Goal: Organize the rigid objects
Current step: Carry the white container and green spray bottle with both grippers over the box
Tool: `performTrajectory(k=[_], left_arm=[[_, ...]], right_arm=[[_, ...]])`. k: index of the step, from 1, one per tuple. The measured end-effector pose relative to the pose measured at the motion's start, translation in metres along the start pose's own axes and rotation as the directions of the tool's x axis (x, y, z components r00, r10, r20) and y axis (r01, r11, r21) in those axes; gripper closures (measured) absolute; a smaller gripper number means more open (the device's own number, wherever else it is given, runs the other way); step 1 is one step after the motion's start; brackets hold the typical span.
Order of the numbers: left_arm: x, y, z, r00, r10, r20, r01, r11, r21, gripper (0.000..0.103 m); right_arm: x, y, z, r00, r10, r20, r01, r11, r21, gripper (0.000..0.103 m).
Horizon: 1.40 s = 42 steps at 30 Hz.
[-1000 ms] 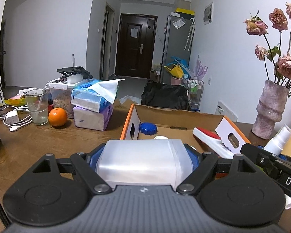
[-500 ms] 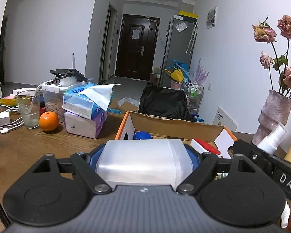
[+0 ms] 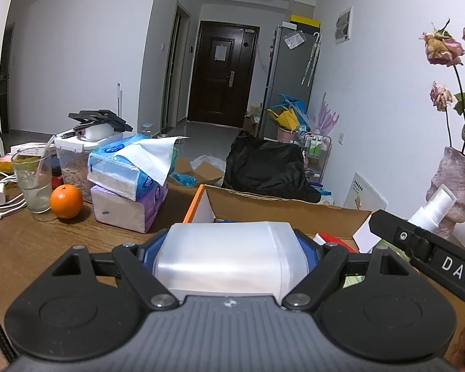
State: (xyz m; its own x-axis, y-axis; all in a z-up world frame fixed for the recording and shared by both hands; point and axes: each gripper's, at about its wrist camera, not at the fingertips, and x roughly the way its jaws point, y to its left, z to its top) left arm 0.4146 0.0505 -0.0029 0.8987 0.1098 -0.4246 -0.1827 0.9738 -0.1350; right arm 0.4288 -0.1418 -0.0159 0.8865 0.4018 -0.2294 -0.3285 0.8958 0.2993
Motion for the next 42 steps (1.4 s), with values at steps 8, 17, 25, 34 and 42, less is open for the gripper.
performTrajectory(k=[8, 17, 25, 34, 42], left_arm=[[0.028, -0.007, 0.005, 1.0, 0.008, -0.012, -0.008, 1.0, 0.018, 0.019], [0.057, -0.013, 0.009, 1.0, 0.012, -0.021, -0.01, 0.999, 0.049, 0.019], [0.081, -0.017, 0.01, 0.999, 0.02, -0.036, -0.017, 0.996, 0.083, 0.019], [0.09, -0.016, 0.009, 0.998, 0.028, -0.059, -0.023, 0.995, 0.095, 0.019], [0.089, -0.006, 0.013, 0.998, 0.044, -0.05, -0.039, 0.995, 0.089, 0.0]], right_arm=[[0.031, -0.008, 0.004, 1.0, -0.008, -0.02, 0.007, 1.0, -0.008, 0.073], [0.064, -0.013, 0.009, 0.998, -0.026, -0.055, 0.025, 0.999, -0.025, 0.073], [0.09, -0.021, 0.013, 0.992, -0.04, -0.117, 0.037, 0.999, -0.03, 0.073], [0.104, -0.029, 0.011, 0.984, -0.068, -0.166, 0.063, 0.997, -0.032, 0.073], [0.107, -0.035, 0.013, 0.971, -0.139, -0.197, 0.134, 0.99, -0.038, 0.046]])
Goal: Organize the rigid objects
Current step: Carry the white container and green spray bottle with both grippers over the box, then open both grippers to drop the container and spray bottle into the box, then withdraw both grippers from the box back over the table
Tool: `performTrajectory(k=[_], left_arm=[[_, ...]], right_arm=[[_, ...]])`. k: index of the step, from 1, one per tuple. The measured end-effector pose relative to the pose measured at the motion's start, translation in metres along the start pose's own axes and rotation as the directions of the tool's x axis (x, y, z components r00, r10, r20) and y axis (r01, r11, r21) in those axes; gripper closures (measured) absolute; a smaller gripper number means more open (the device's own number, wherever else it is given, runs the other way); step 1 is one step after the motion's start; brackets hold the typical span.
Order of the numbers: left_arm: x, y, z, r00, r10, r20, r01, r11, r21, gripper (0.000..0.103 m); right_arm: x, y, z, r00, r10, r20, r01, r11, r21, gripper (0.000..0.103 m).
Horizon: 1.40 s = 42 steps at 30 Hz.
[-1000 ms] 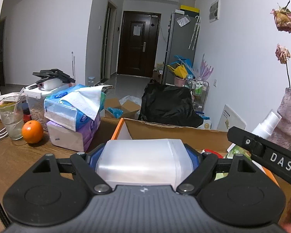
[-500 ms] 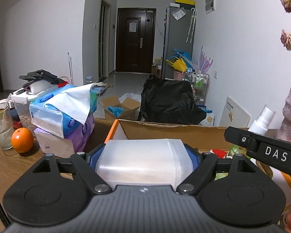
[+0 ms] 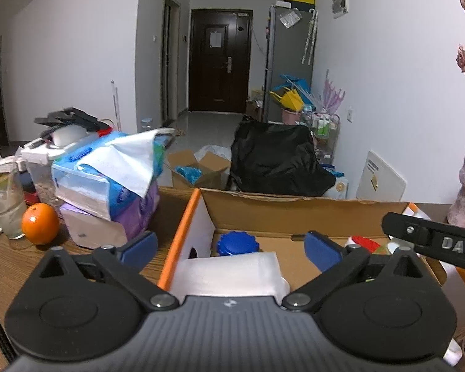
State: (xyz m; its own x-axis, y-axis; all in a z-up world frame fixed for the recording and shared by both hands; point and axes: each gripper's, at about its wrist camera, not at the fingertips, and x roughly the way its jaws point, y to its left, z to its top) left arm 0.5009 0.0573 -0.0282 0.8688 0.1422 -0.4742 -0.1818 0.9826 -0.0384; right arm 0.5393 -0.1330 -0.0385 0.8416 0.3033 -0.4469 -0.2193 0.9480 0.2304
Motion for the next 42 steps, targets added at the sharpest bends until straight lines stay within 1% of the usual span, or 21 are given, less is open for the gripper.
performTrajectory(k=[1, 3, 4, 5, 6, 15, 25, 42], left_arm=[[0.0, 0.001, 0.0, 1.0, -0.001, 0.0, 0.001, 1.0, -0.001, 0.0], [0.0, 0.003, 0.001, 1.0, 0.006, -0.004, -0.006, 1.0, -0.007, 0.0], [0.001, 0.005, 0.001, 1.0, 0.01, -0.009, -0.01, 1.0, -0.01, 0.0], [0.003, 0.006, 0.002, 1.0, 0.013, -0.016, -0.013, 1.0, -0.014, 0.0], [0.003, 0.007, 0.002, 1.0, 0.013, -0.021, -0.014, 1.0, -0.017, 0.0], [0.002, 0.007, 0.0, 0.999, 0.021, -0.029, -0.021, 1.0, -0.016, 0.0], [-0.009, 0.007, -0.003, 0.999, 0.023, -0.024, -0.023, 1.0, -0.014, 0.0], [-0.042, 0.007, -0.015, 1.0, 0.014, -0.017, -0.014, 1.0, -0.019, 0.0]], right_arm=[[-0.002, -0.001, 0.0, 1.0, -0.009, 0.005, 0.009, 1.0, 0.002, 0.039], [-0.004, -0.003, 0.001, 0.999, -0.037, 0.014, 0.037, 0.999, -0.001, 0.021], [-0.005, -0.004, 0.001, 0.999, -0.049, 0.018, 0.049, 0.999, -0.001, 0.016], [-0.006, -0.005, 0.001, 0.998, -0.057, 0.022, 0.057, 0.998, 0.001, 0.007], [-0.007, -0.005, 0.0, 0.998, -0.062, 0.027, 0.061, 0.998, 0.003, 0.002], [-0.015, -0.006, 0.0, 0.997, -0.069, 0.046, 0.07, 0.997, -0.011, 0.0], [-0.034, -0.005, -0.003, 0.996, -0.068, 0.065, 0.07, 0.997, -0.03, 0.0], [-0.065, -0.006, -0.017, 0.995, -0.076, 0.072, 0.08, 0.995, -0.053, 0.0]])
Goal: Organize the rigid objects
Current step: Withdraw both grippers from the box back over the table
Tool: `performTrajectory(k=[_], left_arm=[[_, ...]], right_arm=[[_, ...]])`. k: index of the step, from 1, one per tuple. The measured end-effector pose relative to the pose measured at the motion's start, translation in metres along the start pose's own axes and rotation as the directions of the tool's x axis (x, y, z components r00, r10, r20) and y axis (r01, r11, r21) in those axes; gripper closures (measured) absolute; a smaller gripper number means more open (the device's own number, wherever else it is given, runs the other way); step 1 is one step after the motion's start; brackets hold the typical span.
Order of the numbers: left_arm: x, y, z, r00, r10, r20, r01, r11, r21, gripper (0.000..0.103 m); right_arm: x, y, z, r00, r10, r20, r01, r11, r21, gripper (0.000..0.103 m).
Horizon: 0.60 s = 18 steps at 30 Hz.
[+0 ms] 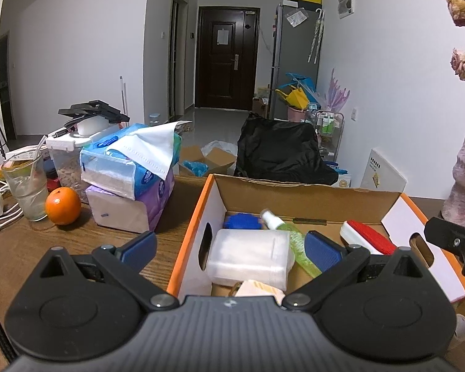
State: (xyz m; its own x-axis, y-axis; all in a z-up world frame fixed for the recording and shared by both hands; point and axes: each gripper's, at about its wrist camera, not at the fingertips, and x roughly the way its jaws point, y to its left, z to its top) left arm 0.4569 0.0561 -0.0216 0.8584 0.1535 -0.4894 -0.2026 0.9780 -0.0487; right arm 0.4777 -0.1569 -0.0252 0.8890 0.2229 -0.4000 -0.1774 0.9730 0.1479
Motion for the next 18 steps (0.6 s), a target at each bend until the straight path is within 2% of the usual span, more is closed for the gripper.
performTrajectory(k=[18], left_arm=[[-0.047, -0.006, -0.027, 1.0, -0.016, -0.01, 0.016, 1.0, 0.009, 0.0]], right_arm=[[-0.052, -0.014, -0.022, 1.0, -0.027, -0.007, 0.027, 1.0, -0.013, 0.0]])
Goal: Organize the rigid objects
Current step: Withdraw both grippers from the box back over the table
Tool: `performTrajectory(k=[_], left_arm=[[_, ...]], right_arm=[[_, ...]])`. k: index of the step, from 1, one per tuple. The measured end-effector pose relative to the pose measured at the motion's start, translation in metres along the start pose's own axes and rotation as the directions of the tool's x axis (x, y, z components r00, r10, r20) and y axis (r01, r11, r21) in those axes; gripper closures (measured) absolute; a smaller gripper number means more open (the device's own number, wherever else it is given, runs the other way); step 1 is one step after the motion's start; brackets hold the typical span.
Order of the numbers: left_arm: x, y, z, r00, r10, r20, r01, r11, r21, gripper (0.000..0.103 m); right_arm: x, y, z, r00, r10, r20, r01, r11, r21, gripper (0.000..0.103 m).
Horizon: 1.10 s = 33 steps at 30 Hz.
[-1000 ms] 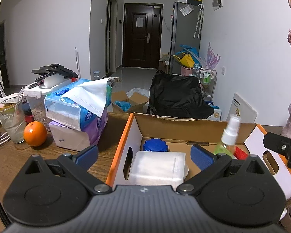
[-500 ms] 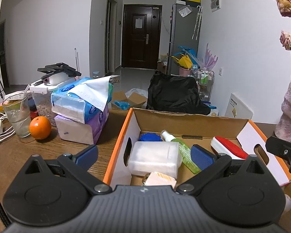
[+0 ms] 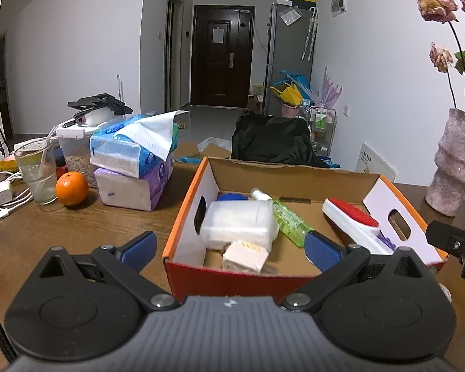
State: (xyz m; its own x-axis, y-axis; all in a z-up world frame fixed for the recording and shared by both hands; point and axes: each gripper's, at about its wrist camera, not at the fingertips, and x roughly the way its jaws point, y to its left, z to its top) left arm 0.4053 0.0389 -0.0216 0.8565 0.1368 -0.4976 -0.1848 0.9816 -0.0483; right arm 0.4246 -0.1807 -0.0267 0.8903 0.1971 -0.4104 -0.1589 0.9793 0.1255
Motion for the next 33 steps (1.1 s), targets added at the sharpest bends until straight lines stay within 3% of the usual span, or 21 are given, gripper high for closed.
performTrajectory(k=[33], left_arm=[[-0.069, -0.04, -0.055, 0.999, -0.042, -0.029, 0.043, 0.998, 0.05, 0.0]], right_arm=[[-0.088, -0.038, -0.05, 0.998, -0.056, -0.019, 0.055, 0.997, -0.051, 0.0]])
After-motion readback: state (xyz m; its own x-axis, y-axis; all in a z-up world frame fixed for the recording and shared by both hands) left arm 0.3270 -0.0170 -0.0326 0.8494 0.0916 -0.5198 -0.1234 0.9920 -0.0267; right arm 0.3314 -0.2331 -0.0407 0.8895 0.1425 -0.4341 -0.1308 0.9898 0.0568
